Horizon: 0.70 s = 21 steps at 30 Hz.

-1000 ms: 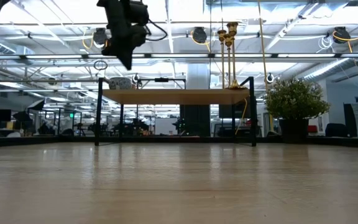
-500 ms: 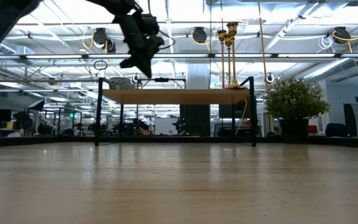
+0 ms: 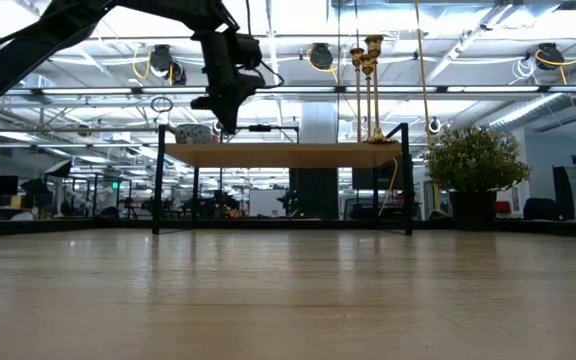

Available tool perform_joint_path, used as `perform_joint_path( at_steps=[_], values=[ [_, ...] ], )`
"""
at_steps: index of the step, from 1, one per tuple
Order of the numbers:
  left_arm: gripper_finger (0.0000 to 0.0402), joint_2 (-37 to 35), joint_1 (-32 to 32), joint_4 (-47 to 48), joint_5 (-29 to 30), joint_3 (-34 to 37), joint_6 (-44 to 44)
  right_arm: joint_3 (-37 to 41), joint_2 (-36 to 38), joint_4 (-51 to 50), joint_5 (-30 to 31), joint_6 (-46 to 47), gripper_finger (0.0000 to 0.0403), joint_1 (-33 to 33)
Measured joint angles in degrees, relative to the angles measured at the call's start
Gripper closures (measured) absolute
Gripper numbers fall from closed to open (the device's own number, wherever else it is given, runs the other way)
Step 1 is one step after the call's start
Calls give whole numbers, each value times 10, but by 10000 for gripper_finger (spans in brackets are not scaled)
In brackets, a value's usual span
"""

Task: Pick & Place candle stick holders
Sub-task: Adjust the black scented candle on the shelf

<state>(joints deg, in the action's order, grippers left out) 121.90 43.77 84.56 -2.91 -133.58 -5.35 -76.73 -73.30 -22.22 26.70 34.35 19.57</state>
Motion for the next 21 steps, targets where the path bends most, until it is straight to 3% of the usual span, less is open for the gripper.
perform_joint_path(
  at_steps=[21],
  values=[
    [401, 0, -6, -12, 16, -13, 36, 0, 0, -3, 3, 0, 403, -1]
  ],
)
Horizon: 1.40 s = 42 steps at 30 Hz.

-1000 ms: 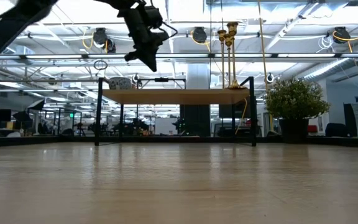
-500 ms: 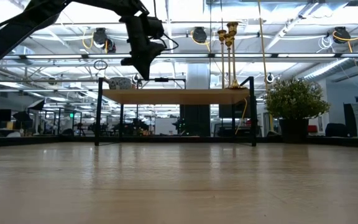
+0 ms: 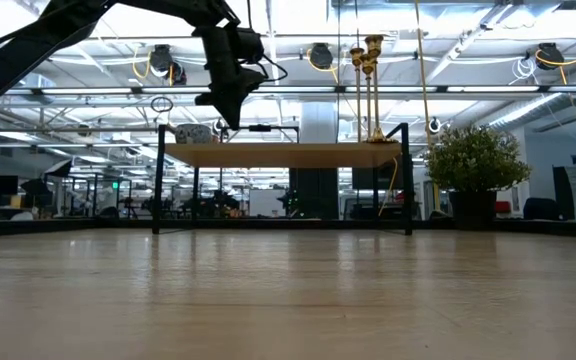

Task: Pick & Place candle stick holders
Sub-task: Adjust the black scented candle on the shelf

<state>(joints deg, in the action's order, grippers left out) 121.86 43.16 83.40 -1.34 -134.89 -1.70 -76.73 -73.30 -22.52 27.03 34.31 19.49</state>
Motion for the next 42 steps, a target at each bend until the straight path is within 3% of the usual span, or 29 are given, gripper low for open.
perform_joint_path(
  at_steps=[32, 42],
  values=[
    [401, 22, -3, 26, -1, 0, 30, 0, 0, 0, 14, 1, 403, -1],
    [401, 37, -33, 32, 17, 1, 70, 0, 0, 0, 12, 1, 403, 0]
  ],
)
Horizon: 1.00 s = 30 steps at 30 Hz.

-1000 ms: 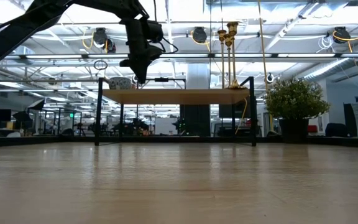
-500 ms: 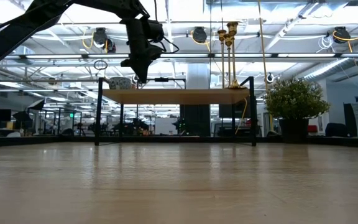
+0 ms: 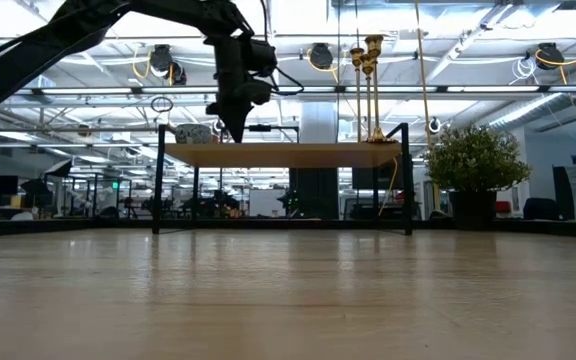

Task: Pick & Place candle stick holders
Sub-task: Adjust the black scented candle on the shelf

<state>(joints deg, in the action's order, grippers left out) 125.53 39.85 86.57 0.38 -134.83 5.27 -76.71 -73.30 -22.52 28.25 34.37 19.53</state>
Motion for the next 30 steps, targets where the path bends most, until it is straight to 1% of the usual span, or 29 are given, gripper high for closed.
perform_joint_path(
  at_steps=[5, 12, 17, 30],
  values=[
    [401, 0, 4, -3, 34, 0, 2, 0, 0, 0, 0, 0, 403, 0],
    [401, 0, 9, -17, 27, 0, 7, 0, 0, 0, -3, -1, 403, 0],
    [401, 0, 10, -27, 35, 0, 10, 0, 0, -1, -15, -2, 403, 0],
    [401, 0, 29, -18, 42, 0, 5, 0, 0, -1, -15, -7, 403, -2]
  ],
)
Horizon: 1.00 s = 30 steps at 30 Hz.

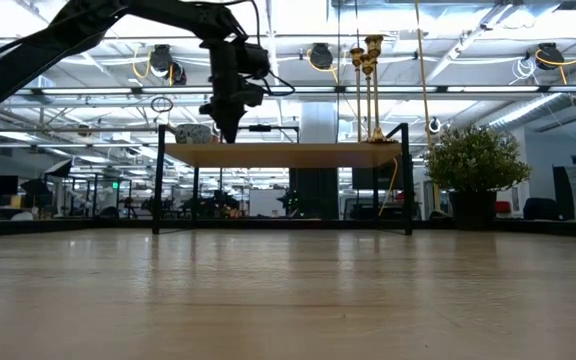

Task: Pick & Place candle stick holders
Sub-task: Adjust the black scented candle on the shelf, then return to Home Position

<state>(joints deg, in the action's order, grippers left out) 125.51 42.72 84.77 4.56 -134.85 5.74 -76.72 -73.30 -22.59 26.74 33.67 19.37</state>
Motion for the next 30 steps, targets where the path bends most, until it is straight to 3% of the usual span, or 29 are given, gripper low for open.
perform_joint_path(
  at_steps=[18, 23, 30],
  values=[
    [401, -17, -17, -31, -15, 0, 12, 0, 0, 1, 2, 0, 403, -3],
    [401, -75, -24, -102, -55, 0, -26, 0, 0, 6, 2, -1, 403, -6],
    [401, -210, -65, -151, -123, -1, -91, 0, 5, 42, 0, -30, 403, -6]
  ],
)
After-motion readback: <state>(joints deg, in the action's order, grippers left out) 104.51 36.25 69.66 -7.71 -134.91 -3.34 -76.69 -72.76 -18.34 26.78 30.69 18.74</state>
